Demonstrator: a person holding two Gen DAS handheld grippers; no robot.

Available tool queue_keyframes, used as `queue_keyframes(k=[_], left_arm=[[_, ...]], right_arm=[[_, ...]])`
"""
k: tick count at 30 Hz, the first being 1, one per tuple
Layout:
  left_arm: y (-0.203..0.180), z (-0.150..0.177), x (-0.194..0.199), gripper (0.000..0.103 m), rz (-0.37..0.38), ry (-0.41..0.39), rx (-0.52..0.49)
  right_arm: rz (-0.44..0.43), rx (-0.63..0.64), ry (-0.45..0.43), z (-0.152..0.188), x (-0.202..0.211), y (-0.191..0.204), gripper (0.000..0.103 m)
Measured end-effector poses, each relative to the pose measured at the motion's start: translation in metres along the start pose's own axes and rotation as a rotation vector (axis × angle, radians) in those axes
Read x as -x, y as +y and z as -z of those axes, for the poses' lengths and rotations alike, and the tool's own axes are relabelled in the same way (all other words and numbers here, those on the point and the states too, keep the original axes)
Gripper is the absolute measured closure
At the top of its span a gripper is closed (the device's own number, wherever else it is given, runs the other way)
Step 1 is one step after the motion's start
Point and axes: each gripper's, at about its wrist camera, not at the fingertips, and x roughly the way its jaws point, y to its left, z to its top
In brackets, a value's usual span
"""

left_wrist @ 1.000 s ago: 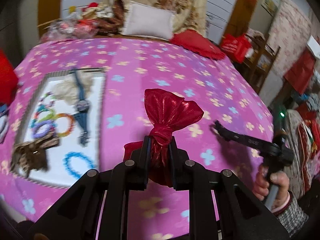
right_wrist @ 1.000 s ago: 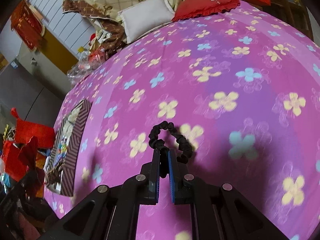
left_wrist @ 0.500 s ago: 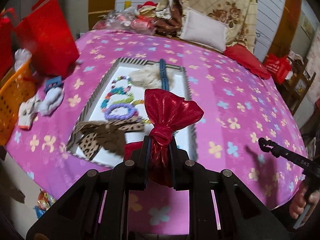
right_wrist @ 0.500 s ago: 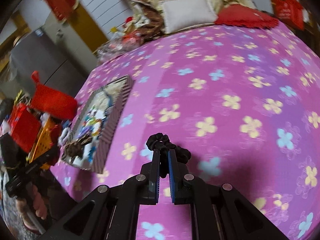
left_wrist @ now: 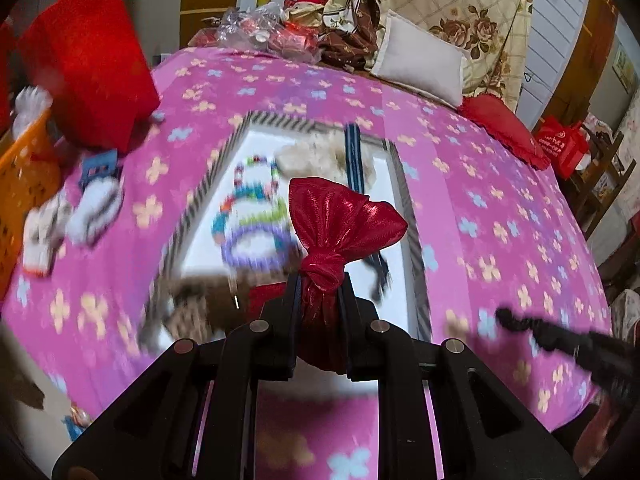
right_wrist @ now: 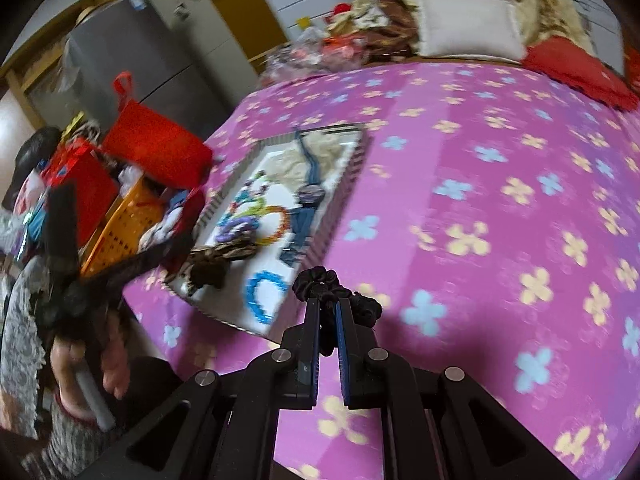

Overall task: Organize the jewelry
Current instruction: 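Carry the black scrunchie and red bow over the tray with both grippers, then open both grippers over the tray and withdraw them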

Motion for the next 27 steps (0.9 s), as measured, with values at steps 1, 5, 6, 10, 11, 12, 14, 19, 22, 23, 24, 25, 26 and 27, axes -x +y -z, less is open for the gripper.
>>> queue_keyframes(k=[1,5,6,10,11,12,14,19,22,23,24,25,26,27], left_arm=[[0.003,-0.011,-0.004,0.088,-0.005,0.001,-0.004],[0.016,-0.062,-0.033,0.088,-0.055,0.017,-0.029],[0.02,-0.071,-0.04,0.088,-0.066,0.022,-0.032],[0.034,-0.112,-0.081,0.088,-0.09,0.075,-0.036],[0.037,-0.118,-0.089,0.087,-0.095,0.086,-0.035],[0.04,-0.124,-0.1,0.087,-0.104,0.098,-0.034],[0.044,-0.135,-0.12,0.087,-0.113,0.123,-0.031],[0.049,-0.152,-0.161,0.087,-0.131,0.177,-0.033],[0.049,-0.156,-0.177,0.086,-0.134,0.197,-0.032],[0.049,-0.157,-0.18,0.086,-0.129,0.201,-0.027],[0.049,-0.158,-0.182,0.086,-0.122,0.203,-0.023],[0.048,-0.158,-0.183,0.085,-0.119,0.202,-0.02],[0.048,-0.158,-0.184,0.084,-0.118,0.201,-0.02],[0.048,-0.158,-0.185,0.084,-0.116,0.199,-0.018]], right_arm=[[-0.015,0.021,0.008,-0.005,-0.007,0.01,0.096],[-0.074,0.082,0.042,-0.021,-0.035,0.043,0.096],[-0.09,0.101,0.053,-0.024,-0.044,0.052,0.096],[-0.136,0.176,0.098,-0.031,-0.086,0.085,0.096],[-0.142,0.187,0.11,-0.032,-0.095,0.09,0.096],[-0.152,0.193,0.126,-0.031,-0.106,0.094,0.096],[-0.162,0.189,0.166,-0.028,-0.127,0.096,0.096],[-0.166,0.181,0.253,-0.013,-0.165,0.09,0.096],[-0.175,0.184,0.271,-0.009,-0.173,0.087,0.096],[-0.177,0.186,0.267,-0.009,-0.173,0.087,0.096],[-0.176,0.192,0.263,-0.009,-0.173,0.087,0.096],[-0.175,0.198,0.26,-0.009,-0.173,0.086,0.096],[-0.171,0.206,0.254,-0.009,-0.172,0.087,0.096],[-0.168,0.212,0.25,-0.008,-0.171,0.09,0.096]])
